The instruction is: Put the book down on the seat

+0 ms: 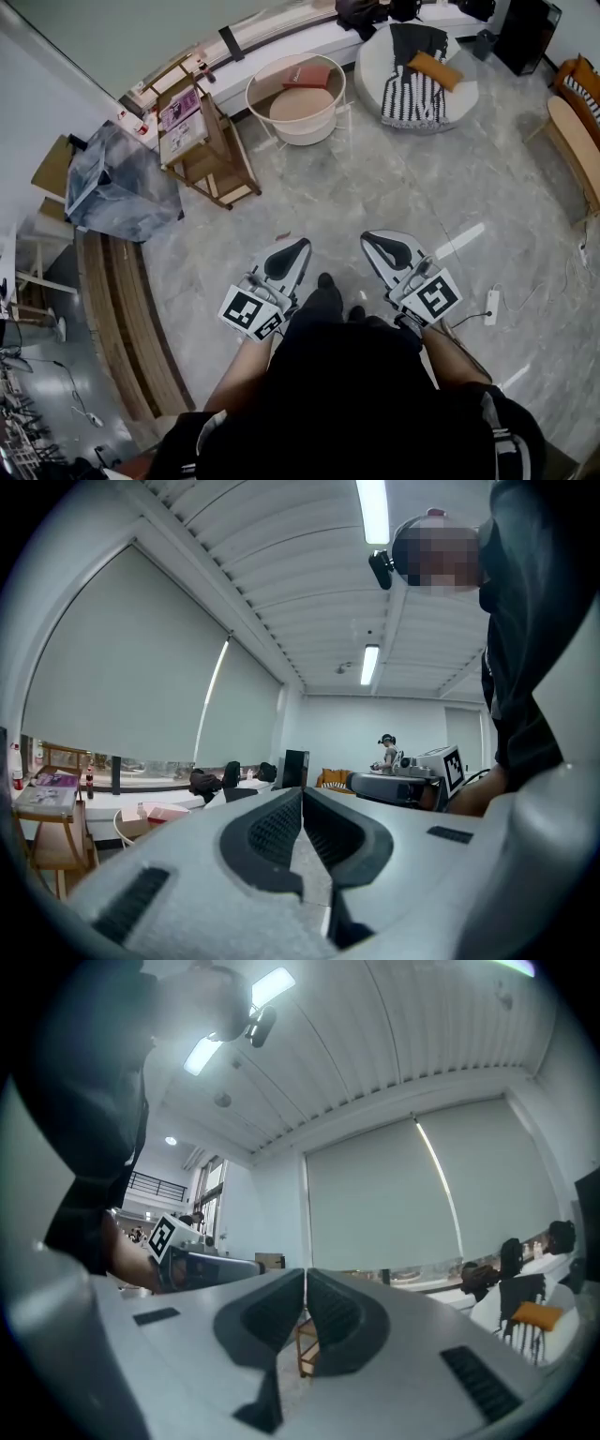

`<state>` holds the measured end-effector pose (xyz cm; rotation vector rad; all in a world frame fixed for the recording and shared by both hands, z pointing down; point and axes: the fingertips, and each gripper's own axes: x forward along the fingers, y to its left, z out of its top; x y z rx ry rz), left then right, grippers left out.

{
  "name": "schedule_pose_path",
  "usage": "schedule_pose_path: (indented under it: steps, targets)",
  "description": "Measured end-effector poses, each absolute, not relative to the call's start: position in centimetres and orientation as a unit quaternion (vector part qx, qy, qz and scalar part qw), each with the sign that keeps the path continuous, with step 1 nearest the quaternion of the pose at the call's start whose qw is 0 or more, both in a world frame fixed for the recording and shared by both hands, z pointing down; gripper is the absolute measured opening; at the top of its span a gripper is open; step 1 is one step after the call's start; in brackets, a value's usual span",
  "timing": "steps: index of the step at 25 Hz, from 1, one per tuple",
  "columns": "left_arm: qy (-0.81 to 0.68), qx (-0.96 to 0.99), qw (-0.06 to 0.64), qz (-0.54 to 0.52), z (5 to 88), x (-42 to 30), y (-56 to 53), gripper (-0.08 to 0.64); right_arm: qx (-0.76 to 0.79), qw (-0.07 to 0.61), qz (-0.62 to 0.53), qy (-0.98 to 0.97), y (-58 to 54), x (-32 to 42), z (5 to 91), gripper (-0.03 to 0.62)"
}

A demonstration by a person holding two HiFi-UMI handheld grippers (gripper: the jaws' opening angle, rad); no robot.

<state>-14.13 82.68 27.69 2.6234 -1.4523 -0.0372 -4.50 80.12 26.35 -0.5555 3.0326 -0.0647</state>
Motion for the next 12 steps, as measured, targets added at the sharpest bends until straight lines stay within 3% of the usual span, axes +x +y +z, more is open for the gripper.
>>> schedule_pose_path:
  steps: [12]
  targets:
    - [-0.475,0.875,0.086,-0.034,29.9,-16.1,71.6,0.025,-0.160,-0.003,0.003,0.987,70.8,-7.4,27.4,0.029]
